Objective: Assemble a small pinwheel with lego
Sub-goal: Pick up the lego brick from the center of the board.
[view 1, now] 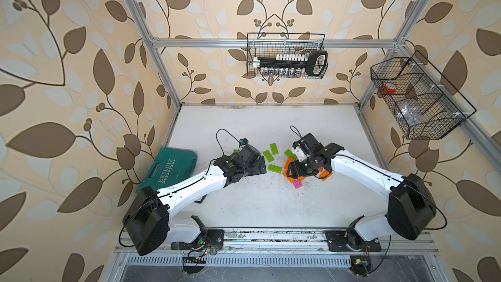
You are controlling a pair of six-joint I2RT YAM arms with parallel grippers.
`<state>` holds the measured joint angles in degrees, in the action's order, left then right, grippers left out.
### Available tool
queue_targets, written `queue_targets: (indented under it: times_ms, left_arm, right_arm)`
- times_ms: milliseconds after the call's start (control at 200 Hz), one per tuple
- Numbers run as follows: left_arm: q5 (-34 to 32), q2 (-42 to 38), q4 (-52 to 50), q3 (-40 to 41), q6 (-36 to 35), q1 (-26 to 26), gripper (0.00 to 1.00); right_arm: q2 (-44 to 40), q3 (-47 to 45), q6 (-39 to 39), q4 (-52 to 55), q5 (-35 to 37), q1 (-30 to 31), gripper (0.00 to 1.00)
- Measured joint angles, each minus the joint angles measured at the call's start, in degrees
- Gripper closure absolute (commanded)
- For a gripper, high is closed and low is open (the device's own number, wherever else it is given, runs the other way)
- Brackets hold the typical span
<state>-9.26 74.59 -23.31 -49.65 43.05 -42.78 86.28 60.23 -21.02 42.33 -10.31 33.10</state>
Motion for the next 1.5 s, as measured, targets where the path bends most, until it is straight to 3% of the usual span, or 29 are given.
queue_targets:
  times_ms: [180, 330, 480, 1165, 1500]
  left_arm:
    - [2.97, -0.17, 1.81, 1.64, 1.27, 3.3, 0.01]
    - [5.77, -1.16, 3.41, 3.26, 1.92, 8.83, 0.01]
    - [7.43, -1.25, 4.02, 3.3, 1.92, 10.64, 0.01]
    - [8.41, -1.68, 3.91, 4.9, 1.92, 11.76, 0.01]
    - [8.81, -2.8, 3.85, 5.2, 1.92, 11.76, 0.01]
  right_arm:
    - [5.25, 4.09, 2.19, 2.25, -0.63, 1.44, 0.5]
    - [9.77, 7.41, 3.58, 3.69, -0.09, 1.46, 0.51]
    - [13.46, 10.03, 4.72, 5.46, 1.53, 1.62, 0.54]
    - [24.22, 15.15, 7.43, 7.06, 6.08, 1.66, 0.56]
    - [26.32, 16.33, 8.13, 7.8, 8.98, 2.8, 0.68]
